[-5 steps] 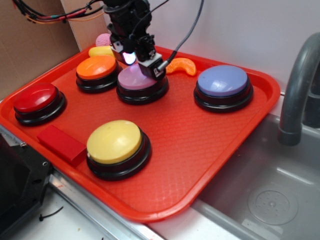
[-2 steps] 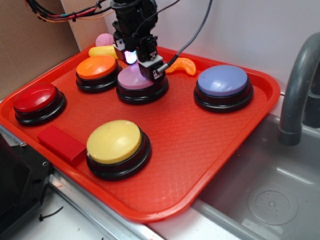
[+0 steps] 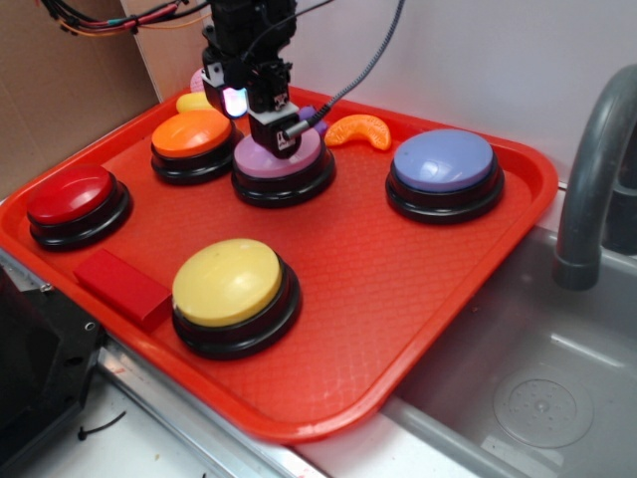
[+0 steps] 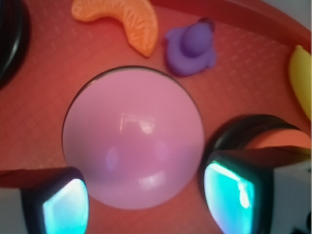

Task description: Push the pink button.

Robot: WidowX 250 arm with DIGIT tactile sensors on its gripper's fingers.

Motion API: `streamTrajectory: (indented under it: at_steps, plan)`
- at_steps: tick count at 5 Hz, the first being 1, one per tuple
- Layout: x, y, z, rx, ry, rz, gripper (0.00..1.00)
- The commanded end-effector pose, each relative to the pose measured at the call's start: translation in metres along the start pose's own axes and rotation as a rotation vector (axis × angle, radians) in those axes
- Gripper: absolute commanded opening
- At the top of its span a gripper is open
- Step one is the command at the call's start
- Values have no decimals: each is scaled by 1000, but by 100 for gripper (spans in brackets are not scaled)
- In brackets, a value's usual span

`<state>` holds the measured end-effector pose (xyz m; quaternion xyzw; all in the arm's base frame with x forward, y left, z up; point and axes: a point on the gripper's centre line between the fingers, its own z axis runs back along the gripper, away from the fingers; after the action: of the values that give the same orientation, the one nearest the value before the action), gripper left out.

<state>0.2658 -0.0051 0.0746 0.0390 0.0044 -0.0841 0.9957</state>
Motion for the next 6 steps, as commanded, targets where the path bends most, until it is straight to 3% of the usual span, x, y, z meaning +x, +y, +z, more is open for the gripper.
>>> streamTrajectory:
  at_steps: [1, 6]
  plan:
    - [-2, 3, 35, 33, -104, 42, 100]
    - [-16, -2, 59, 30, -92, 122, 100]
